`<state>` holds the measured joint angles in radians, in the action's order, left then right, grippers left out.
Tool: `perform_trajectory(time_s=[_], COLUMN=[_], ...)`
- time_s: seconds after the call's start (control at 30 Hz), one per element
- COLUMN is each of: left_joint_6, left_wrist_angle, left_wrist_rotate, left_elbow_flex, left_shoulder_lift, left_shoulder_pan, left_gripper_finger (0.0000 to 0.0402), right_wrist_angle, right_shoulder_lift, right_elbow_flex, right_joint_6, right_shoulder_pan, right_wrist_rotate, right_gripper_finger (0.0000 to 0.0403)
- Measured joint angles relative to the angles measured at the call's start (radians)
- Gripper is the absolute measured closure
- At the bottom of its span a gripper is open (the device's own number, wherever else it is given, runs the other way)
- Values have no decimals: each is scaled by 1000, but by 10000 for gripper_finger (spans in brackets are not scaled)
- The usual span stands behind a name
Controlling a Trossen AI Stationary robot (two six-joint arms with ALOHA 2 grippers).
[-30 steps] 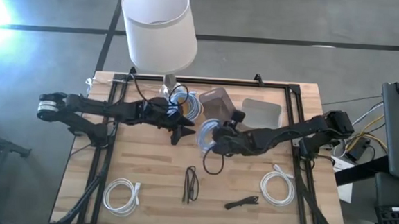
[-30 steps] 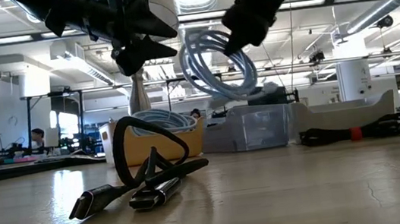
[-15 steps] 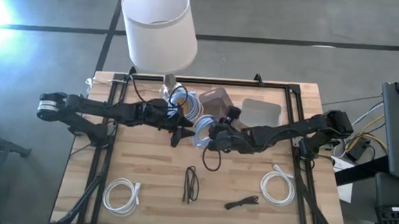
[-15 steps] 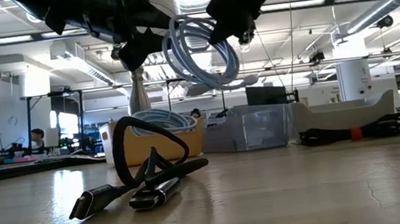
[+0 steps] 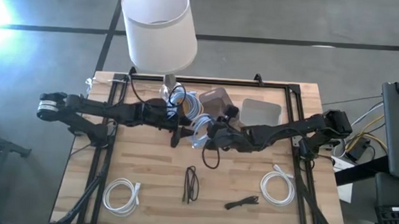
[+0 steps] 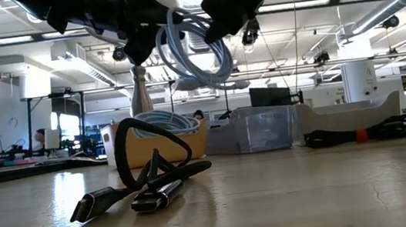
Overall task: Pick & Place USB Port
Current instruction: Put the blue charger cable into the orange bin
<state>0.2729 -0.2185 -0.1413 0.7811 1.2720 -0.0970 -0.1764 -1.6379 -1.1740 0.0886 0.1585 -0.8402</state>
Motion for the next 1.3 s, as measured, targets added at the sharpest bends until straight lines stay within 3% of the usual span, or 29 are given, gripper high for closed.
perform_trajectory(time_s=[0.27,0.37,0.93,1.3], left_joint_6=[-15,-18,-44,-30], left_wrist_angle=[21,43,133,430], left_wrist_rotate=[101,125,124,165], left_elbow_flex=[0,0,0,-24], left_shoulder_lift=[0,0,-57,-188], left_shoulder_pan=[0,-8,-165,-239], left_gripper_finger=[349,372,378,375], right_wrist_angle=[-22,-62,-113,-135], right_shoulder_lift=[0,1,20,34], right_elbow_flex=[3,3,3,3], right_joint_6=[-53,-87,-84,-85], right_shoulder_pan=[-1,1,14,11], right_wrist_rotate=[27,38,37,29], right_gripper_finger=[351,337,254,232])
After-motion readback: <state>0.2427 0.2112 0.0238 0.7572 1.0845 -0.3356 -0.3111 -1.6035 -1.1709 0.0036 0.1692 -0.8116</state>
